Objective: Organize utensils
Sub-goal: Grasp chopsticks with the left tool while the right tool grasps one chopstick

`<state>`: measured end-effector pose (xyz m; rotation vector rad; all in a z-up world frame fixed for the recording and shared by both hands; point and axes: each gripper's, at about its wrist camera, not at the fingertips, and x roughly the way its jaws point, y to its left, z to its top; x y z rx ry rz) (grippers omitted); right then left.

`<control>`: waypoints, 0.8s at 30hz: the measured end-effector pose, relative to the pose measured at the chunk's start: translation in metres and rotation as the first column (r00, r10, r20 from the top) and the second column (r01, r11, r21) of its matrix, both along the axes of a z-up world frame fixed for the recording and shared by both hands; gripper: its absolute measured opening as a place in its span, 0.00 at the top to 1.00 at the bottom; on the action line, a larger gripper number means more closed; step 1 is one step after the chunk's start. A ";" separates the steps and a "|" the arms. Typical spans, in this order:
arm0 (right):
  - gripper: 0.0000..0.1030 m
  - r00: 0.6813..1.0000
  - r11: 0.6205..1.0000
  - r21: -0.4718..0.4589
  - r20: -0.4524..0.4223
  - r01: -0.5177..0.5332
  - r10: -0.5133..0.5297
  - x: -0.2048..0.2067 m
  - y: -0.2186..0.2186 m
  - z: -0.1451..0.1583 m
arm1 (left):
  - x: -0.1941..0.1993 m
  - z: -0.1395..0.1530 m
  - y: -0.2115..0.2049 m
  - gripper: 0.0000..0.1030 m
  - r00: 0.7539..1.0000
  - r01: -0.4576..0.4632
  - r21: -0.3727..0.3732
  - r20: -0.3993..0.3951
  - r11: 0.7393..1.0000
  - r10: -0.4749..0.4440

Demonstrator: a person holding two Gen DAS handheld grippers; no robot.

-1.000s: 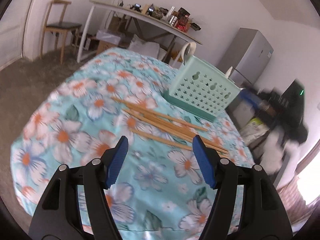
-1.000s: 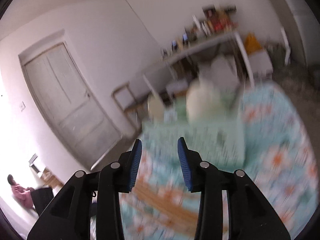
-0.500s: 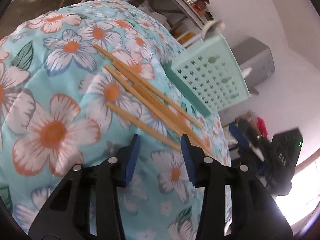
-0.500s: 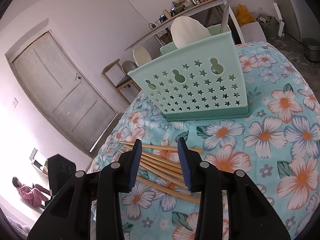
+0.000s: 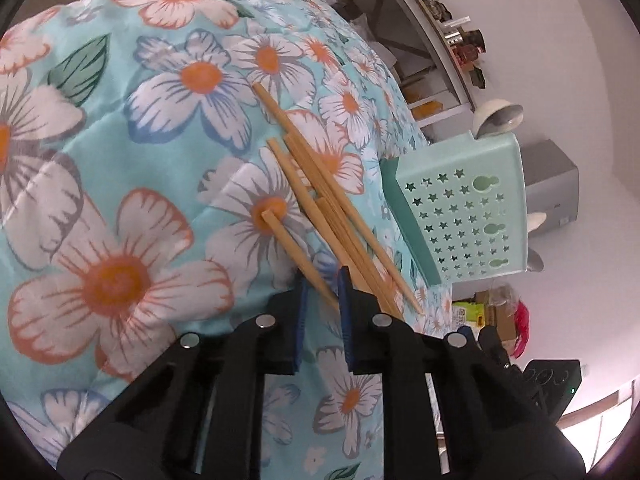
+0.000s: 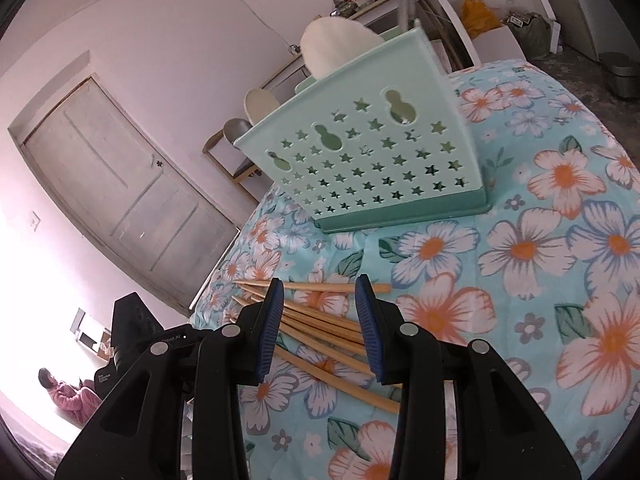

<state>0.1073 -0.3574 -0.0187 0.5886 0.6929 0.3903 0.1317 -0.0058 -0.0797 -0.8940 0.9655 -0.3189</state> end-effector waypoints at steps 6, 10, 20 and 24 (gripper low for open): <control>0.64 1.000 1.000 0.004 0.006 0.020 -0.020 -0.006 -0.011 0.001 | -0.011 0.008 0.021 0.86 0.998 0.025 -0.006 -0.055 1.000 -0.025; 0.64 1.000 1.000 0.020 0.004 0.017 -0.017 -0.004 -0.014 -0.002 | -0.013 0.001 0.036 0.86 0.994 0.004 -0.062 -0.112 0.998 -0.011; 0.64 1.000 1.000 0.006 0.027 -0.003 0.003 -0.004 -0.011 0.003 | -0.009 -0.008 0.033 0.86 0.983 -0.083 -0.103 -0.172 0.991 0.065; 0.64 0.999 0.999 -0.047 0.039 -0.026 0.028 -0.006 -0.003 0.010 | -0.009 -0.007 0.028 0.87 0.985 -0.101 -0.073 -0.150 0.992 0.090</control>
